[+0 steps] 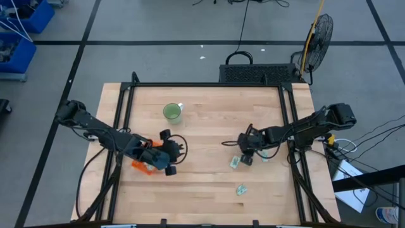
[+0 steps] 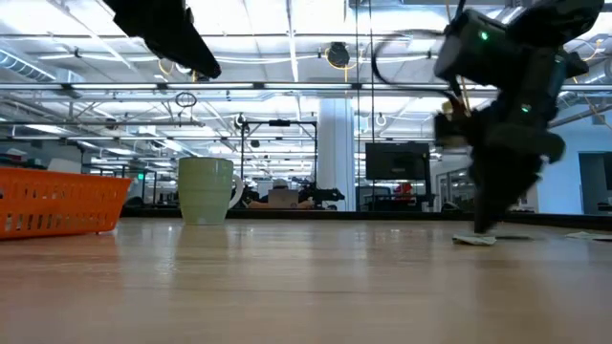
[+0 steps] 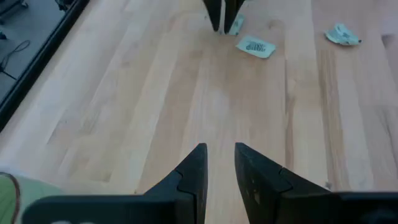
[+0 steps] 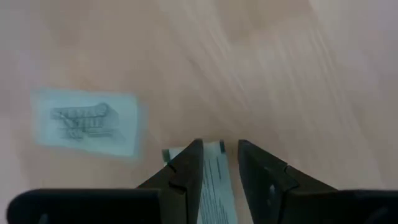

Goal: Pick and place Stevia / Truvia into bins
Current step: Put the stevia packet into the orange bin

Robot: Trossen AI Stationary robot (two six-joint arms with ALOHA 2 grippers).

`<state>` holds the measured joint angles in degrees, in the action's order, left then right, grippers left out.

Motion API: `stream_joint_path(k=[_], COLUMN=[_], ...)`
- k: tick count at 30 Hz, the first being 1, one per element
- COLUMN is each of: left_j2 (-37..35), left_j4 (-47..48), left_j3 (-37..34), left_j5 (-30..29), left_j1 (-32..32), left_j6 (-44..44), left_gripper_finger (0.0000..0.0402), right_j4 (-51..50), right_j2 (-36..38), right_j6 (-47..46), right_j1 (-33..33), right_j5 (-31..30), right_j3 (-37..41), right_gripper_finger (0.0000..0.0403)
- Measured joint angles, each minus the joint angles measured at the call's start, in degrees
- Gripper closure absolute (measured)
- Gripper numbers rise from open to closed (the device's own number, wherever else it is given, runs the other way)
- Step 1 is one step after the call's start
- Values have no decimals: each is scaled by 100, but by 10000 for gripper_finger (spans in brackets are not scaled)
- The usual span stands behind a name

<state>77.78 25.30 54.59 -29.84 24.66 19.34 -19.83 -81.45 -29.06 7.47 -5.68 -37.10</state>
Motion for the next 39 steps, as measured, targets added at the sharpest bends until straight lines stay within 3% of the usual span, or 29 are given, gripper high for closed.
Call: stream_joint_path(k=[6, 13, 20, 26, 34, 39], left_j2=[0, 0, 0, 0, 0, 0], left_j4=[226, 305, 321, 317, 315, 315], left_j3=[-2, -7, -7, -7, -7, -7], left_j5=[135, 138, 140, 140, 142, 143], left_j1=[-164, -355, -535, -691, -766, -766], left_j6=[-16, -16, -202, -231, -159, -228], left_gripper_finger=[314, 314, 314, 314, 314, 314], right_j4=[-1270, -1122, -808, -667, -837, -1182], right_j2=[25, 61, 124, 606, 1073, 940], right_j6=[-1475, -1503, -784, -547, -1319, -1813], right_j1=[141, 177, 201, 264, 855, 1182], right_j5=[4, -38, -24, -10, -19, -658], right_j3=[-28, -13, 2, 15, 9, 9], right_gripper_finger=[307, 307, 307, 307, 307, 307])
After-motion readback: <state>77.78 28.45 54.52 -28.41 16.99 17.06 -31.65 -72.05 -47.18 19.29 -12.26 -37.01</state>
